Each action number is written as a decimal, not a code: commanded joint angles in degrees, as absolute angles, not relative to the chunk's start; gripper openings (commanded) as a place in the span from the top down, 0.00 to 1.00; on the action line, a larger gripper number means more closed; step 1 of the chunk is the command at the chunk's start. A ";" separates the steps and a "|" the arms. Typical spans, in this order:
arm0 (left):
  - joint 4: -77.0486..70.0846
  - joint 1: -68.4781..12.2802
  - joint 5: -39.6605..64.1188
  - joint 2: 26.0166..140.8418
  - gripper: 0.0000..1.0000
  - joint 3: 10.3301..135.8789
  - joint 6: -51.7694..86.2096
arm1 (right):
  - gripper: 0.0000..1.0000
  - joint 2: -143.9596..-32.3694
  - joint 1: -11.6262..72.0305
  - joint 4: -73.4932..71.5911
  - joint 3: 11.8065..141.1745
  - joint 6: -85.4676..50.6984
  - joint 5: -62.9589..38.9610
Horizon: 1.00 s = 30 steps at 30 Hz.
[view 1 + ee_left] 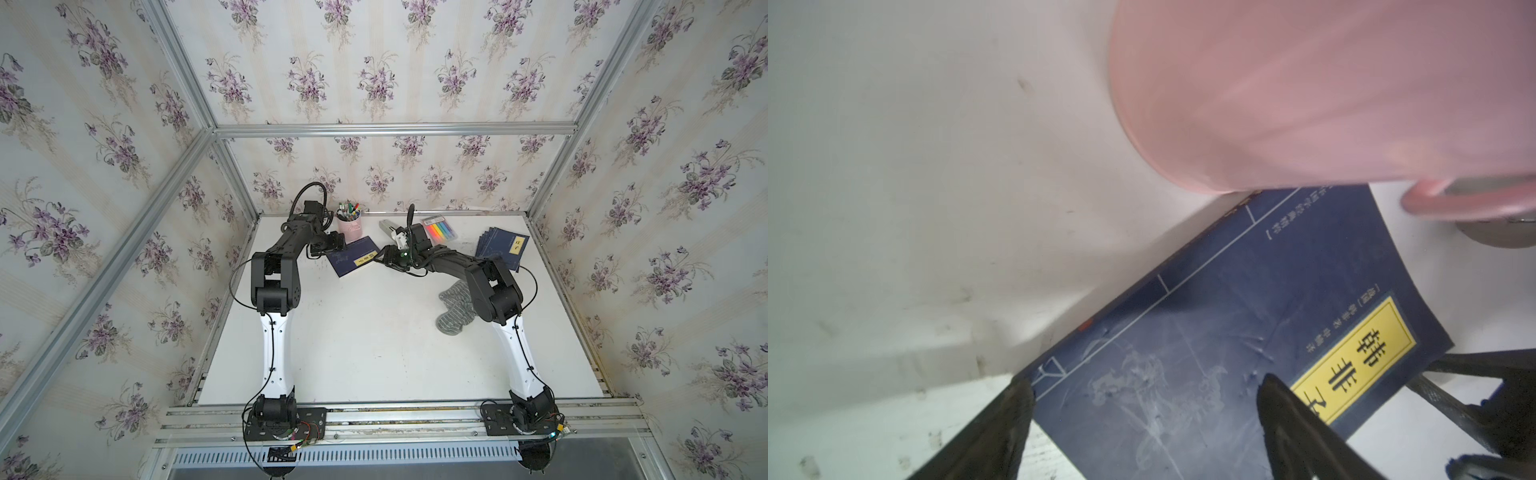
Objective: Wipe the cover of the book
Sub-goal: Move the book to the center of the board.
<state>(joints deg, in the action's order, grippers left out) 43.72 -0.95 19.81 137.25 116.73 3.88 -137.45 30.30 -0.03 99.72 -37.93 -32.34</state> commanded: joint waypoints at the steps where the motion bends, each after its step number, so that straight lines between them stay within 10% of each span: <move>1: 43.43 -0.88 16.96 136.80 0.14 117.34 3.72 | 0.35 -138.64 30.40 2.27 100.36 -38.67 -33.09; 18: 54.89 -1.39 30.63 142.99 0.15 124.67 -1.55 | 0.35 -143.22 30.35 4.39 106.60 -39.02 -34.21; 30: 42.48 -7.39 36.35 125.96 0.27 96.14 0.42 | 0.48 -137.49 33.69 5.66 96.85 -34.04 -29.59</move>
<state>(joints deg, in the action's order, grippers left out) 47.86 -6.44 32.45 129.27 100.92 -1.30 -139.09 33.04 -0.62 100.49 -35.59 -31.77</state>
